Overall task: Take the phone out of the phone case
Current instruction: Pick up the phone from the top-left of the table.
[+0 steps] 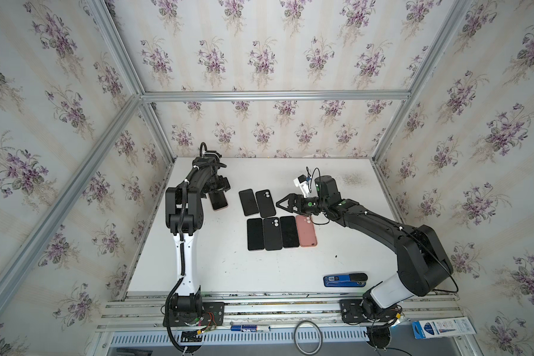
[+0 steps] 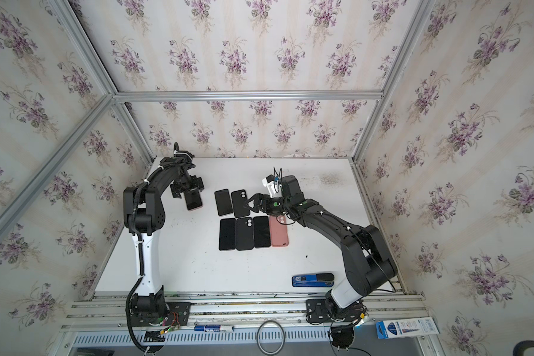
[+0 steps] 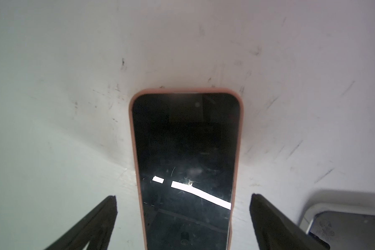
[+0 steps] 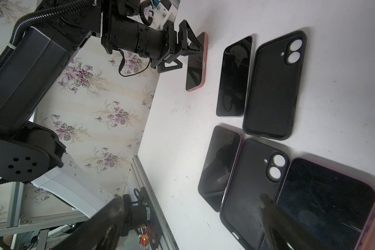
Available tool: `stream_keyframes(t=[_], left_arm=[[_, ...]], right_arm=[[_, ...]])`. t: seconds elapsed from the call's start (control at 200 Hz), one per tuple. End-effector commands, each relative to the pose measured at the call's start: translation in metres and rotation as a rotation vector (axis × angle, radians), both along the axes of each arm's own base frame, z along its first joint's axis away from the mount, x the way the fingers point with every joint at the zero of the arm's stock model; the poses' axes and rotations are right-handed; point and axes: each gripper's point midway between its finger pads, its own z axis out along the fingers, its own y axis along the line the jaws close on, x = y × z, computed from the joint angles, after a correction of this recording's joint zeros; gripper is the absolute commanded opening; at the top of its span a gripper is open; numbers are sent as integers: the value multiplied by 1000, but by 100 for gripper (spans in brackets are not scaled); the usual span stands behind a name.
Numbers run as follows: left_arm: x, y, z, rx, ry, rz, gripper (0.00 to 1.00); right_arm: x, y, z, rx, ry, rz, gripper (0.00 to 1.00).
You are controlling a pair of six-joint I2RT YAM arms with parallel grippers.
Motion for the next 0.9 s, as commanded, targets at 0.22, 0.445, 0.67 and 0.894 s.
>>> stream_keyframes(t=[0.22, 0.445, 0.67, 0.894], left_arm=[[-2, 0, -9, -6, 42, 6, 94], [0, 2, -14, -27, 59, 19, 84], [-1, 8, -24, -49, 83, 38, 82], [0, 6, -21, -60, 79, 19, 80]], right_arm=[[5, 7, 10, 46, -20, 12, 99], [6, 9, 10, 56, -16, 15, 99], [6, 9, 15, 61, -28, 21, 99], [10, 12, 14, 73, -18, 23, 99]])
